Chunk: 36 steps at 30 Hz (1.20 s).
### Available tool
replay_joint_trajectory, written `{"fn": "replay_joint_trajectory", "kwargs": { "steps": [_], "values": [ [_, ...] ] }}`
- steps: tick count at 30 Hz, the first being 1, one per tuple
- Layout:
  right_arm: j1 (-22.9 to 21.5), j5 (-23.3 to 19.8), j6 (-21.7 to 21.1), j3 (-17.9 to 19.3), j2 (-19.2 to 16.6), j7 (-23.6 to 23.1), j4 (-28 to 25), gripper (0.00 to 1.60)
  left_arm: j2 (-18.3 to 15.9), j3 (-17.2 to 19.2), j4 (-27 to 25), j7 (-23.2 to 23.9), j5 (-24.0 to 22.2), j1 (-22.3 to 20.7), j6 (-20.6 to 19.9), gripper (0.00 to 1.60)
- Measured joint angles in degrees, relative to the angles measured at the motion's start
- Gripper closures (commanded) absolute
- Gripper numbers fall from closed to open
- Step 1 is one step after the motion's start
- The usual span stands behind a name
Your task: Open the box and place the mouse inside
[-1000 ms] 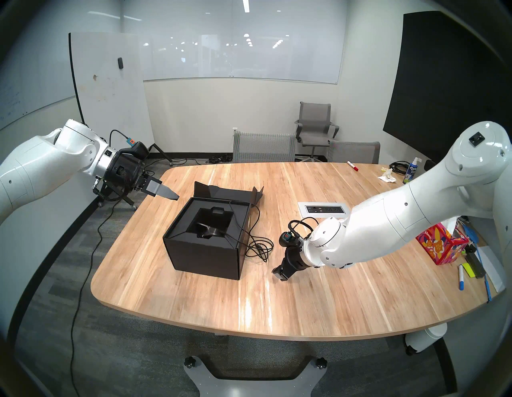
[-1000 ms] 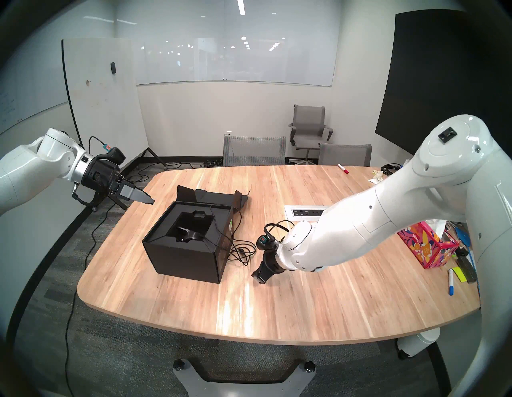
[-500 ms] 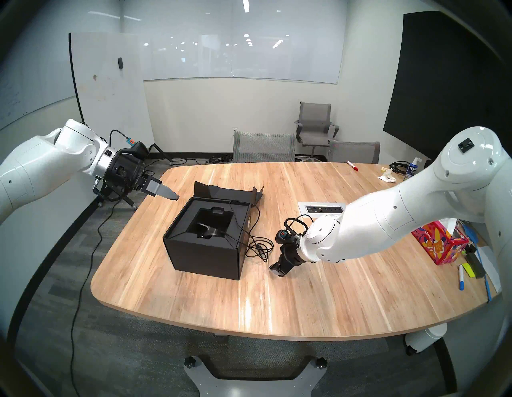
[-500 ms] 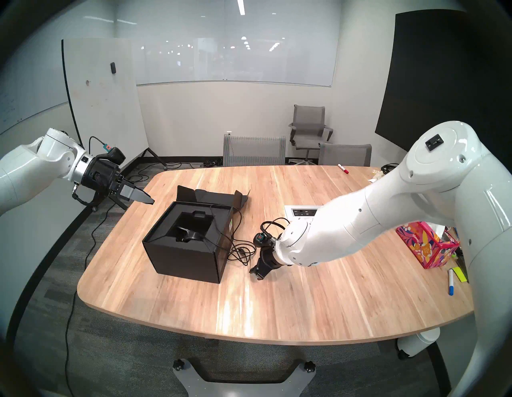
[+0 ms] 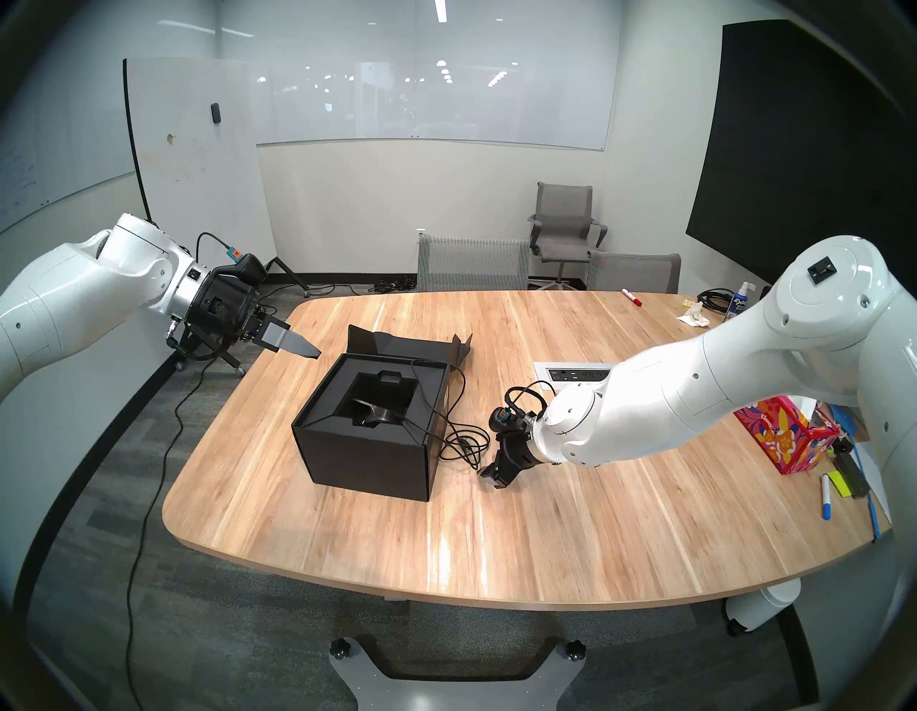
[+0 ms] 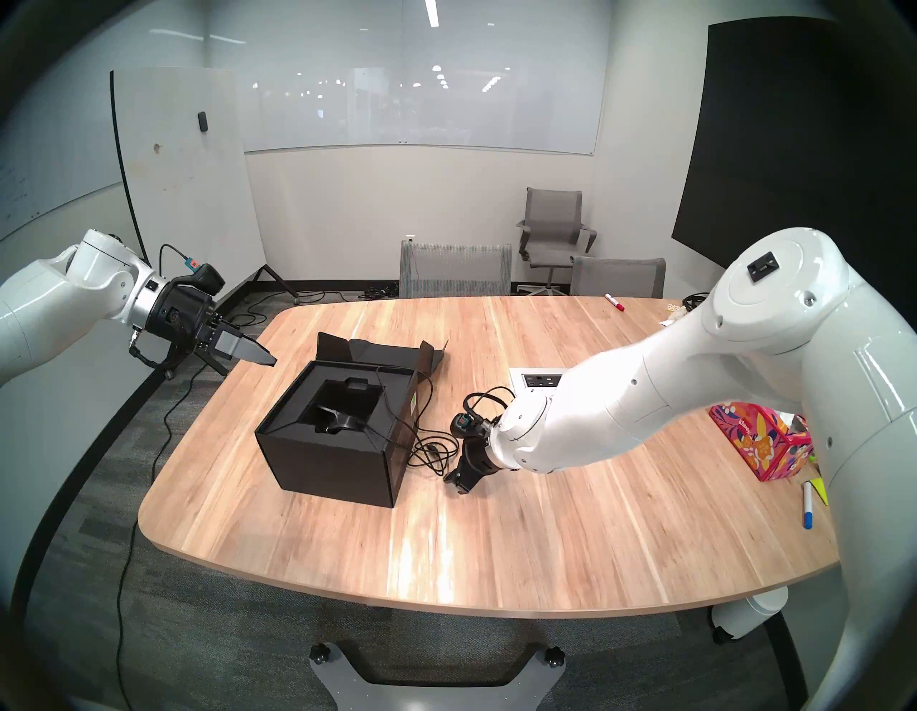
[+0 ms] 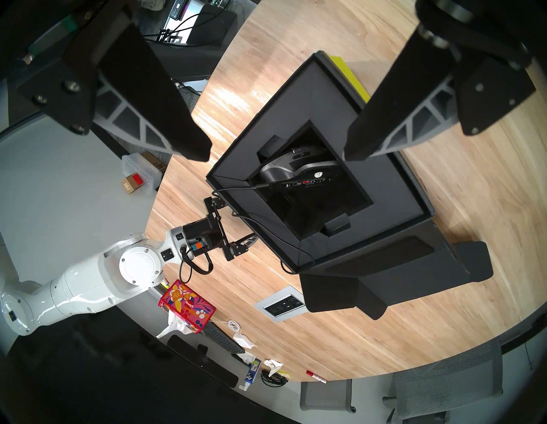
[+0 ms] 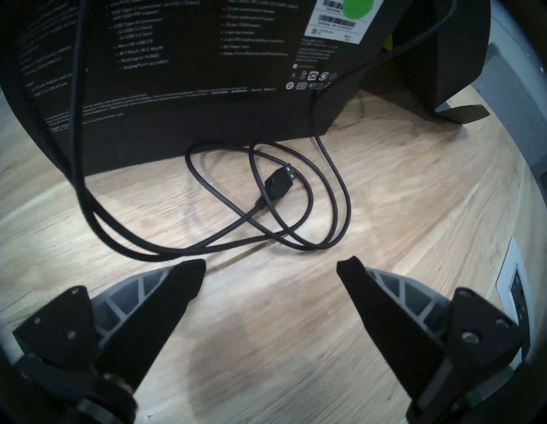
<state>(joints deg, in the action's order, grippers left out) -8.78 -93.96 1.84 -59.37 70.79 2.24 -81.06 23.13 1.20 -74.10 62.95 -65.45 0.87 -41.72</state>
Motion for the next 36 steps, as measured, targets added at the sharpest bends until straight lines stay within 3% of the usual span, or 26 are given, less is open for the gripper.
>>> {"fn": "replay_joint_trajectory", "kwargs": {
  "steps": [20,21,22,23,26,36],
  "values": [
    [5.67,2.29,3.80,2.24,2.20,-4.62,10.58,0.00,0.00,-0.04,0.00,0.02,0.00,-0.03,0.01,0.00],
    [6.03,2.36,3.96,2.41,2.41,-5.16,11.40,0.42,0.00,-0.05,0.00,0.02,0.00,-0.03,0.01,0.00],
    [6.19,2.39,4.02,2.50,2.51,-5.41,11.78,0.64,0.00,-0.05,0.00,0.02,0.00,-0.03,0.01,0.00],
    [6.54,2.44,4.16,2.68,2.71,-5.94,12.56,0.99,0.00,-0.05,0.01,0.02,0.00,-0.04,0.01,0.00],
    [7.44,2.57,4.23,2.92,3.21,-6.95,14.06,1.60,0.01,-0.06,0.01,0.02,0.00,-0.04,0.01,0.00],
    [8.73,2.28,4.23,3.76,3.81,-8.32,16.26,1.60,0.01,-0.09,0.01,0.03,0.00,-0.06,0.02,0.00]
  ]
}}
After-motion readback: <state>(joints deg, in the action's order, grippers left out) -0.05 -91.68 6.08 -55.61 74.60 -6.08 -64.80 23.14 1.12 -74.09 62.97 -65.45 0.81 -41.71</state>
